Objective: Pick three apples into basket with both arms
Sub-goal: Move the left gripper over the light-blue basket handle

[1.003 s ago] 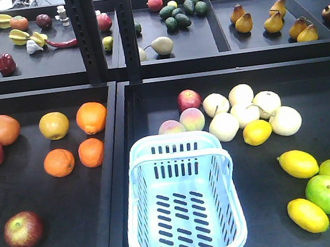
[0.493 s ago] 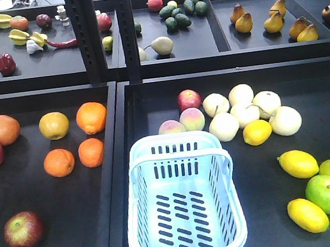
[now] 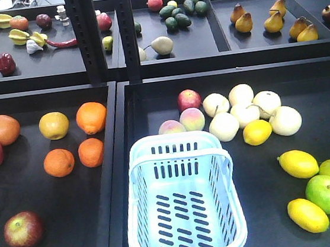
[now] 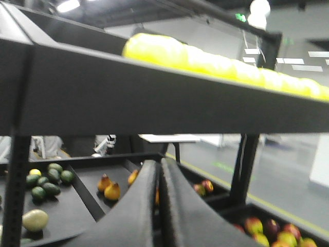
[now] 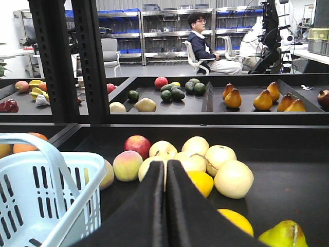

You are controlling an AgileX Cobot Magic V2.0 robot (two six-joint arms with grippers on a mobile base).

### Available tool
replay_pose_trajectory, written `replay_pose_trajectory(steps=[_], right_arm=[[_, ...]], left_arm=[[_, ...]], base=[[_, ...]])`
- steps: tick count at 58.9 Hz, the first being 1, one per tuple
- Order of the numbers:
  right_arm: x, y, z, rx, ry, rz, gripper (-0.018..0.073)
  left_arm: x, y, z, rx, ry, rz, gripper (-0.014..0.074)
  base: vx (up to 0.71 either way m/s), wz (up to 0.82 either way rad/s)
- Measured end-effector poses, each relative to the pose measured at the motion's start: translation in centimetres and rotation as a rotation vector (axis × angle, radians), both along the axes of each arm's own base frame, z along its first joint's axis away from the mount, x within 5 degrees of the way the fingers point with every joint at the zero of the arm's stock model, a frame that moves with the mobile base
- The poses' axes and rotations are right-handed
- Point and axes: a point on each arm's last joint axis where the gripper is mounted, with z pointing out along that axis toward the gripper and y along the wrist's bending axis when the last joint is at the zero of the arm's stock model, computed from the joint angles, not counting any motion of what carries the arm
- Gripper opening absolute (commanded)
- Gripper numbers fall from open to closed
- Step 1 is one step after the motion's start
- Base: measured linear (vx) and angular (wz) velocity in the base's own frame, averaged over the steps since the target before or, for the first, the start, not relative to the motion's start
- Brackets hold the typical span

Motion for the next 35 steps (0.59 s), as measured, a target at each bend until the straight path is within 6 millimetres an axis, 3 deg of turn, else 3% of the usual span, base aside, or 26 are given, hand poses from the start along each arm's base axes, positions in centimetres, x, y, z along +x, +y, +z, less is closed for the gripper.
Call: replay_pose_trajectory(steps=[17, 35], right_arm=[[0.0, 0.0, 0.0, 0.000, 0.000, 0.000, -0.0005], [0.0, 0.0, 0.0, 0.000, 0.000, 0.000, -0.0005]], left_arm=[[2.3, -4.6, -1.6, 0.109, 0.106, -0.082, 0.0136], [3.0, -5.9, -2.6, 0.137, 0.138, -0.103, 0.0140]], base=[[0.00, 0.00], [0.00, 0.00]])
